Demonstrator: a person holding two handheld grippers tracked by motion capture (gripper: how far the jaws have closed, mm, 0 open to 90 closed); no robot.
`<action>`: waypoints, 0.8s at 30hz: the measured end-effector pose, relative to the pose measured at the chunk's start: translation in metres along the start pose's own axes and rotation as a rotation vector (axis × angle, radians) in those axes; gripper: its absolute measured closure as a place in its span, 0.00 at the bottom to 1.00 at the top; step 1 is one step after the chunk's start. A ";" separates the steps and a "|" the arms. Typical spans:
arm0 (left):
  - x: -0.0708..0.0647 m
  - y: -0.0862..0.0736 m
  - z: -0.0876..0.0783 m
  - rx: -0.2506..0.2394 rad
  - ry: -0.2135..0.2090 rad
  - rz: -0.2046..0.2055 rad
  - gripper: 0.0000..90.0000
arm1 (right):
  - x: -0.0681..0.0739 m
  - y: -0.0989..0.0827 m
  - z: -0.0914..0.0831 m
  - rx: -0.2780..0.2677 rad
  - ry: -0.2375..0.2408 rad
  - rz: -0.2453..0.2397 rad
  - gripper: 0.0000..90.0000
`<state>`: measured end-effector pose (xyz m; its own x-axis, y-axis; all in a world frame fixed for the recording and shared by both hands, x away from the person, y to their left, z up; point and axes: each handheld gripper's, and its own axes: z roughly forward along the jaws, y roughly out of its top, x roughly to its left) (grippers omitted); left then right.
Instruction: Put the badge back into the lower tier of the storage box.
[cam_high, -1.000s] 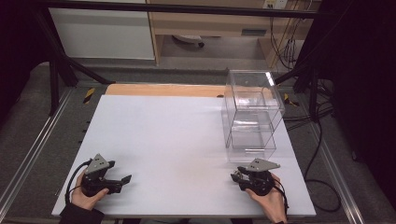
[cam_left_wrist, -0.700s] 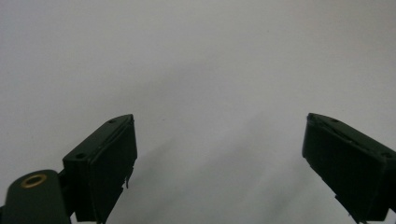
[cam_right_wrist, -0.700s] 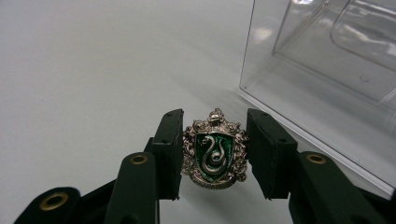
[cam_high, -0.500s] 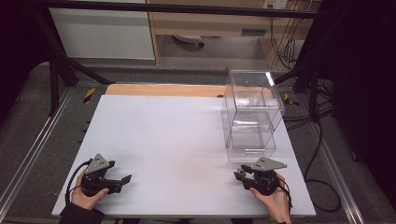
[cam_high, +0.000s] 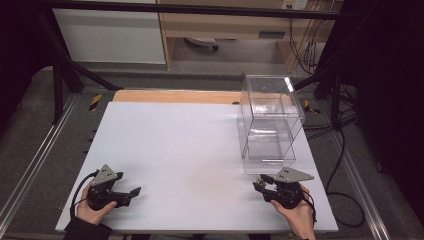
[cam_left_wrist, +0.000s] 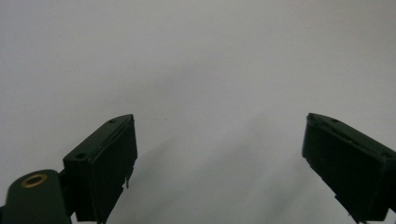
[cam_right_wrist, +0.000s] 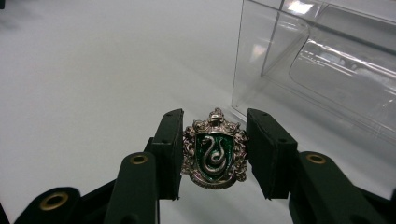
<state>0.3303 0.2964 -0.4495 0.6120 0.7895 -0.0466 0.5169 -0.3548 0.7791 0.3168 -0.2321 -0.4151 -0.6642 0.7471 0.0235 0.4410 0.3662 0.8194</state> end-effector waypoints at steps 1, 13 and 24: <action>0.000 0.000 0.000 0.000 -0.001 0.000 0.11 | 0.000 0.001 -0.001 -0.002 -0.001 0.002 0.64; 0.000 0.000 0.000 -0.003 -0.001 0.001 0.11 | 0.000 0.008 -0.010 -0.033 -0.009 -0.004 0.64; 0.000 0.000 -0.001 -0.003 0.000 0.004 0.11 | 0.000 0.017 -0.015 -0.057 -0.012 -0.003 0.64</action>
<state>0.3295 0.2967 -0.4489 0.6141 0.7880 -0.0432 0.5123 -0.3564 0.7814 0.3153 -0.2344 -0.3922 -0.6581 0.7528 0.0143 0.4034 0.3365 0.8509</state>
